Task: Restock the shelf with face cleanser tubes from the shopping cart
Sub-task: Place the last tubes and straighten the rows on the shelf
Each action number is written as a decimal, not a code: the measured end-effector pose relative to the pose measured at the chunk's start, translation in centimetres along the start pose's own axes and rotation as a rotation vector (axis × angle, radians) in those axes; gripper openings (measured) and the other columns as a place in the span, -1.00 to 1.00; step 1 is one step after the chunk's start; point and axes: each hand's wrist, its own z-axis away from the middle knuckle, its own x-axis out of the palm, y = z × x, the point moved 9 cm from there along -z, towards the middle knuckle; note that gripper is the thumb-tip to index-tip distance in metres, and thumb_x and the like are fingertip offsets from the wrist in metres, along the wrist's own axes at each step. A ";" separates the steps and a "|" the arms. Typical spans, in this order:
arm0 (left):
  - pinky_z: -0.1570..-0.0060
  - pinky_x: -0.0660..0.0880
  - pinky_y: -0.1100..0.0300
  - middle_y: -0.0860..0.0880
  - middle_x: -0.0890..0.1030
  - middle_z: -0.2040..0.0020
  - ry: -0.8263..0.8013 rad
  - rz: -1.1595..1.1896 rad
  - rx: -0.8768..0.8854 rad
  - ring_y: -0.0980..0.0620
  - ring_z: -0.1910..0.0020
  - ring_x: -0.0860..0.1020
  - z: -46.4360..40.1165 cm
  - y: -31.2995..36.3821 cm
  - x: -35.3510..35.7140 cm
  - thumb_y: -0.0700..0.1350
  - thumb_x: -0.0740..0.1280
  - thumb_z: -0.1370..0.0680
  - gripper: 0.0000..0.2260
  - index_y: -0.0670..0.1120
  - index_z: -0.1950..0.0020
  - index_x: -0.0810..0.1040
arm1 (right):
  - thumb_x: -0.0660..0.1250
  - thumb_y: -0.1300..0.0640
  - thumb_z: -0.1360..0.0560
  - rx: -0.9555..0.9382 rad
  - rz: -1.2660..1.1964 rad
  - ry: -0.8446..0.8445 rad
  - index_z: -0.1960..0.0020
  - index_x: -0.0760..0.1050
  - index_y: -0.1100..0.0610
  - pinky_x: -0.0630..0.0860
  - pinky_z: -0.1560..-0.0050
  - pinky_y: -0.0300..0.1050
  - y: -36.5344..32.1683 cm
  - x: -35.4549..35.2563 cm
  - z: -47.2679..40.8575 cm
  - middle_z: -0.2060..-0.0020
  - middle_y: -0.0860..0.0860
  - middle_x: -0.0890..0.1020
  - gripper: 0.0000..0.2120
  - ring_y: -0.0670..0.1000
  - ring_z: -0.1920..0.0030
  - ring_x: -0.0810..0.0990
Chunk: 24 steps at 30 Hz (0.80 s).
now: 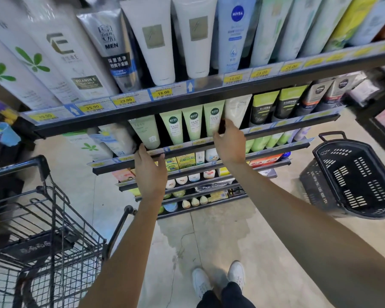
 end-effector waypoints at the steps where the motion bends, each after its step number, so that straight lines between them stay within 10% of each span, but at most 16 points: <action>1: -0.26 0.47 -0.08 -0.20 0.37 -0.49 -0.009 -0.021 0.002 -0.23 -0.42 0.41 0.6 0.4 0.0 -0.04 0.34 -0.66 -0.46 -0.22 -0.56 0.27 | 0.36 0.04 -0.62 -0.002 0.030 -0.003 -0.44 0.44 0.18 0.63 -0.10 0.07 0.0 -0.7 0.4 -0.17 0.13 0.68 -0.56 0.17 -0.14 0.67; 10: -0.32 0.48 -0.15 -0.22 0.52 -0.38 -0.209 -0.309 0.255 -0.23 -0.38 0.47 6.1 7.7 2.8 0.09 0.24 -0.68 -0.51 -0.19 -0.51 0.39 | 0.28 -0.06 -0.64 -0.250 0.446 -0.022 -0.34 0.55 0.19 0.61 -0.17 0.12 1.1 -8.3 4.6 -0.17 0.14 0.67 -0.59 0.17 -0.19 0.64; 24: -0.34 0.44 -0.05 -0.21 0.45 -0.43 -0.311 -0.296 0.276 -0.19 -0.43 0.42 8.7 20.6 11.0 0.04 0.17 -0.72 -0.51 -0.21 -0.56 0.26 | 0.22 -0.13 -0.68 -0.094 0.344 -0.203 -0.46 0.42 0.20 0.57 0.04 0.04 8.6 -14.4 -0.6 -0.26 0.17 0.61 -0.51 0.22 -0.19 0.61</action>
